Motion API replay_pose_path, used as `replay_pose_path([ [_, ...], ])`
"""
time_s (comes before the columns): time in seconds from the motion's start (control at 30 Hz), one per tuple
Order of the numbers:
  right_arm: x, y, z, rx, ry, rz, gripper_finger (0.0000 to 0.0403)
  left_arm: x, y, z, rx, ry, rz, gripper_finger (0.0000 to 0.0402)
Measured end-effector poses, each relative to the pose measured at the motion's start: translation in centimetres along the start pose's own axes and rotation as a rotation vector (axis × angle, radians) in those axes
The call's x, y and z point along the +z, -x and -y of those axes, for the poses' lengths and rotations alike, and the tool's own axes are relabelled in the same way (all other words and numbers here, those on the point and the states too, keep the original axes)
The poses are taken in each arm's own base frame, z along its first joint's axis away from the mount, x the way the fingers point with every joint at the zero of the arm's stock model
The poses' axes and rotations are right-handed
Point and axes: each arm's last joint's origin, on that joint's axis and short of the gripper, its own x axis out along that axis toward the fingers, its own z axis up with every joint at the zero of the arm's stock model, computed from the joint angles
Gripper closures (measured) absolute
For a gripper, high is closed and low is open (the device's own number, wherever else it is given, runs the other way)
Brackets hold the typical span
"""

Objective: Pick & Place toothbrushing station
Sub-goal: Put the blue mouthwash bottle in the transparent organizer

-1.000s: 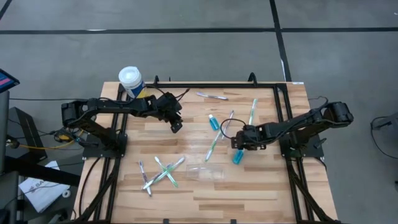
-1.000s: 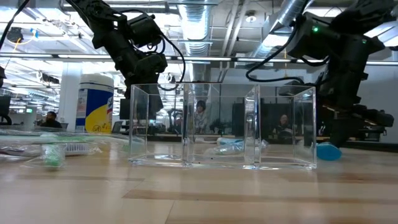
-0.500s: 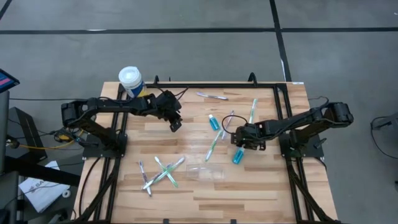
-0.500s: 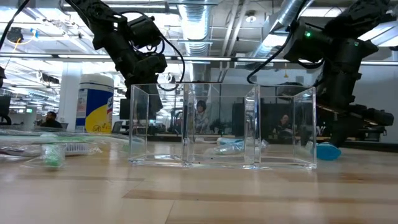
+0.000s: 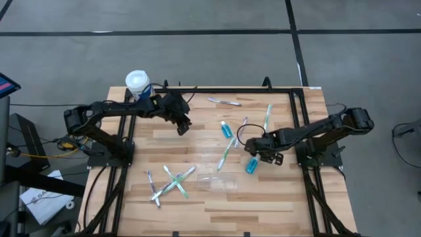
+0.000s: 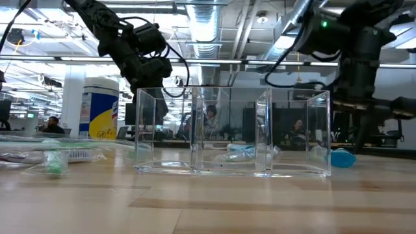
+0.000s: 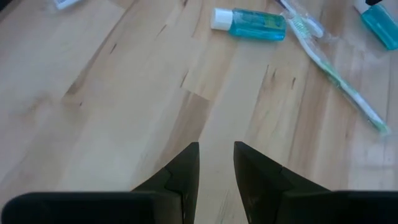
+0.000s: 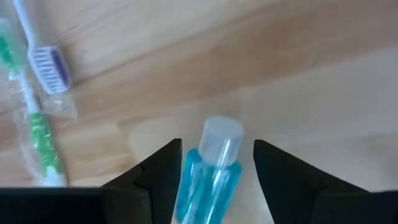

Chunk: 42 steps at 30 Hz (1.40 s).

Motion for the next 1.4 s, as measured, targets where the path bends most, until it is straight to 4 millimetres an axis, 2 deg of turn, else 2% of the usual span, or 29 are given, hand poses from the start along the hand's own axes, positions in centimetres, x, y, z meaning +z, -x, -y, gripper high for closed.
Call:
replay_pose_path([
  [0.13,-0.8,-0.1,-0.2,0.013,-0.04,0.01,0.0208,0.0,0.1,-0.6,0.009,-0.018,0.004,0.0308],
  [0.4,-0.2,-0.5,-0.6,0.026,-0.062,0.039,0.0208,-0.1,0.3,-1.8,0.029,-0.006,0.009,0.0308],
  [0.73,1.1,-0.4,-1.3,0.048,-0.053,0.074,0.022,-4.2,-0.8,-2.8,0.032,0.052,-0.096,0.0308],
  [0.9,0.7,-0.4,-1.6,0.088,-0.058,0.053,0.0216,-5.4,-1.1,-2.7,-0.001,0.089,-0.124,0.0308],
  [1.1,-0.5,-1.1,-0.9,0.043,-0.064,0.041,0.0211,-5.2,-1.2,-2.7,-0.013,0.085,-0.098,0.0308],
  [1.4,-1.9,-2.9,-1.3,0.002,-0.051,0.006,0.0222,-5.0,-1.2,-2.7,-0.013,0.082,-0.074,0.0308],
])
